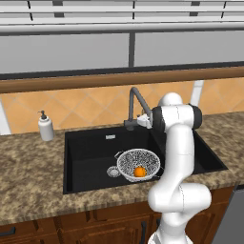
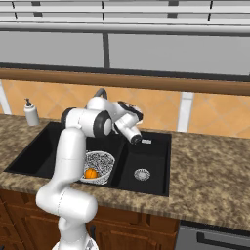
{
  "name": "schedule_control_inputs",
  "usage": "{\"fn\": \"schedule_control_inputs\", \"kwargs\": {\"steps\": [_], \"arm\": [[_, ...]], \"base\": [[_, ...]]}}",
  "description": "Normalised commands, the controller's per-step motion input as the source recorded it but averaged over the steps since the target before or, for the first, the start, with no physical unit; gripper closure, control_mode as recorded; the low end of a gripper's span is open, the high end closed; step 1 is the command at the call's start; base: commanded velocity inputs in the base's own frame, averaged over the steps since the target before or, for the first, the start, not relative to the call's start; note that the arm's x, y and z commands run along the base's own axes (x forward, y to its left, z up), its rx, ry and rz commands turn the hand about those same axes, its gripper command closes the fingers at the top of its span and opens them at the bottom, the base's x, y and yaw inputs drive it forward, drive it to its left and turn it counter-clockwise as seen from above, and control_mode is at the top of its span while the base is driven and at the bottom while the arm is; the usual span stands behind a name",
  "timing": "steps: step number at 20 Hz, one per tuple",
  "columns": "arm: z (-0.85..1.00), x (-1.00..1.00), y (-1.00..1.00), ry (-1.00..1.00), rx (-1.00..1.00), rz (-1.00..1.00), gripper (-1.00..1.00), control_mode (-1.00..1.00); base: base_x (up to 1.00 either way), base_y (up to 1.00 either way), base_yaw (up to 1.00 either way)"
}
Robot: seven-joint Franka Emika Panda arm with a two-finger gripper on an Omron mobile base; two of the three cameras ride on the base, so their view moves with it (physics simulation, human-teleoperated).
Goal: Put the colander in the sink, put the orange, kiwi in the colander, and turn on the sink faucet and pour water over the colander.
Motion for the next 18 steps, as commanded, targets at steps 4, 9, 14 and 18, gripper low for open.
{"fn": "schedule_control_inputs", "kwargs": {"steps": [4, 9, 14, 18], "arm": [[0.00, 0.21, -0.38, 0.00, 0.17, -0.10, 1.00, -1.00], [0.00, 0.28, -0.65, 0.00, 0.22, -0.18, 1.00, -1.00], [0.00, 0.39, -0.67, 0.02, 0.19, -0.27, 1.00, -1.00], [0.00, 0.36, -0.58, 0.02, 0.15, -0.25, 1.00, -1.00]], "base": [[0.00, 0.00, 0.00], [0.00, 0.00, 0.00], [0.00, 0.00, 0.00], [0.00, 0.00, 0.00]]}}
